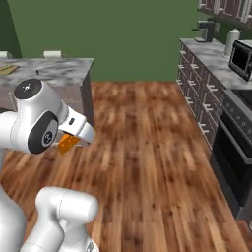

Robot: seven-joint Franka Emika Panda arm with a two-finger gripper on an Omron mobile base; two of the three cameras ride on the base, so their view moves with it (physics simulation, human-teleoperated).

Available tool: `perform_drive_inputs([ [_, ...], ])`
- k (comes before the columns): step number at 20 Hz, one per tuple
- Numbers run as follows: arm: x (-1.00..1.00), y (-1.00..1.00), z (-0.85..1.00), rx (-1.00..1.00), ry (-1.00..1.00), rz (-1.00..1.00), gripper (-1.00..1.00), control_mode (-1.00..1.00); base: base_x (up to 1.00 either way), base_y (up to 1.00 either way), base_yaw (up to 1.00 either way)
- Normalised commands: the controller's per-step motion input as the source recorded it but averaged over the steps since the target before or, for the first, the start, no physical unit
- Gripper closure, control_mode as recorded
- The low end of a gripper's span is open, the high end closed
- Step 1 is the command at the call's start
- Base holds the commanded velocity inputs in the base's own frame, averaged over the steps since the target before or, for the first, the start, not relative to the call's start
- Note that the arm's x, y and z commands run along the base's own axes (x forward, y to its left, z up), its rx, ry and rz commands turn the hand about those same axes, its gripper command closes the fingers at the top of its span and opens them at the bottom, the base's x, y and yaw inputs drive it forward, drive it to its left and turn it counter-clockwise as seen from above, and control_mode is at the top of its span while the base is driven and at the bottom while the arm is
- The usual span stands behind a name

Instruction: Retrieve the sausage and cheese from the fridge and place them on the cutting board on the counter.

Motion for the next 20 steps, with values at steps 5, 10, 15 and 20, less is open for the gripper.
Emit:
perform_drive_inputs([
  [5, 0.0, 0.0, 0.0, 0.0, 0.0, 0.0, 1.0, 1.0, 1.0, 0.11, 0.42],
  [10, 0.0, 0.0, 0.0, 0.0, 0.0, 0.0, 1.0, 1.0, 1.0, 0.42, 0.41],
  [15, 0.0, 0.0, 0.0, 0.0, 0.0, 0.0, 1.0, 1.0, 0.99, 0.51, 0.35],
  [20, 0.0, 0.0, 0.0, 0.0, 0.0, 0.0, 1.0, 1.0, 0.6, 0.74, 0.04],
])
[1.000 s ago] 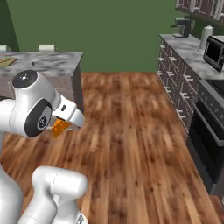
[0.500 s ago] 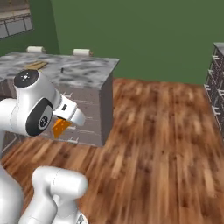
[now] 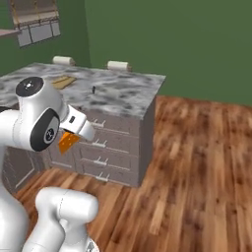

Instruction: Retrieve the sausage and cheese from the fridge and place them on the cutting board on the counter.

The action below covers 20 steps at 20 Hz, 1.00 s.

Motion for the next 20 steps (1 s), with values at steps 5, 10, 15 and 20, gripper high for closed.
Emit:
perform_drive_inputs([
  [5, 0.0, 0.0, 0.0, 0.0, 0.0, 0.0, 1.0, 1.0, 0.63, 0.88, 0.02],
  [10, 0.0, 0.0, 0.0, 0.0, 0.0, 0.0, 1.0, 1.0, 0.92, 0.76, 0.06],
  [15, 0.0, 0.0, 0.0, 0.0, 0.0, 0.0, 1.0, 1.0, 1.0, 0.52, 0.07],
  [20, 0.0, 0.0, 0.0, 0.0, 0.0, 0.0, 1.0, 1.0, 0.78, 0.51, 0.06],
])
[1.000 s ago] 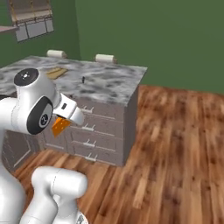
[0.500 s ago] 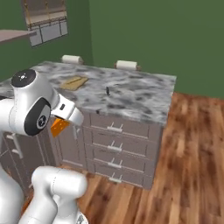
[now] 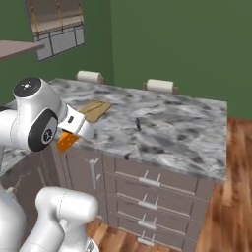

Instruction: Retrieve the sausage and cheese from the fridge and place them on the cutting board on the counter.

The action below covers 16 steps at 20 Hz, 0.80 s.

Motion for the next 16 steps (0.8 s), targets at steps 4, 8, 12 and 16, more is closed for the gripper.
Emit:
perform_drive_inputs([
  [4, 0.0, 0.0, 0.0, 0.0, 0.0, 0.0, 1.0, 1.0, 0.68, 0.23, 0.06],
  [8, 0.0, 0.0, 0.0, 0.0, 0.0, 0.0, 1.0, 1.0, 0.67, 0.07, 0.05],
  [12, 0.0, 0.0, 0.0, 0.0, 0.0, 0.0, 1.0, 1.0, 0.74, 0.11, 0.03],
  [16, 0.0, 0.0, 0.0, 0.0, 0.0, 0.0, 1.0, 1.0, 0.74, 0.21, 0.0],
])
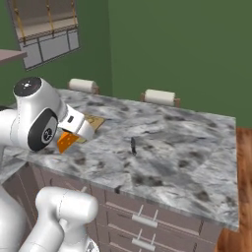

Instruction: Retrieve the sausage and cheese from the fridge and place them on the cutting board on the counter.

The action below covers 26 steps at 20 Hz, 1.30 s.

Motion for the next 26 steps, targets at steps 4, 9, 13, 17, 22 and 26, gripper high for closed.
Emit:
perform_drive_inputs([
  [4, 0.0, 0.0, 0.0, 0.0, 0.0, 0.0, 1.0, 1.0, 0.48, 0.23, 0.0],
  [9, 0.0, 0.0, 0.0, 0.0, 0.0, 0.0, 1.0, 1.0, 0.13, 0.13, 0.0],
  [13, 0.67, 0.72, -0.36, -0.12, 0.08, 0.12, 1.0, -1.0, 0.0, 0.0, 0.0],
  [17, 0.74, 0.91, -0.23, -0.11, 0.17, 0.27, 1.0, -1.0, 0.0, 0.0, 0.0],
  [22, 0.95, 0.47, -0.1, -0.03, 0.38, 0.32, 1.0, -1.0, 0.0, 0.0, 0.0],
  [26, 1.0, 0.2, -0.08, 0.0, 0.48, 0.3, 1.0, -1.0, 0.0, 0.0, 0.0],
])
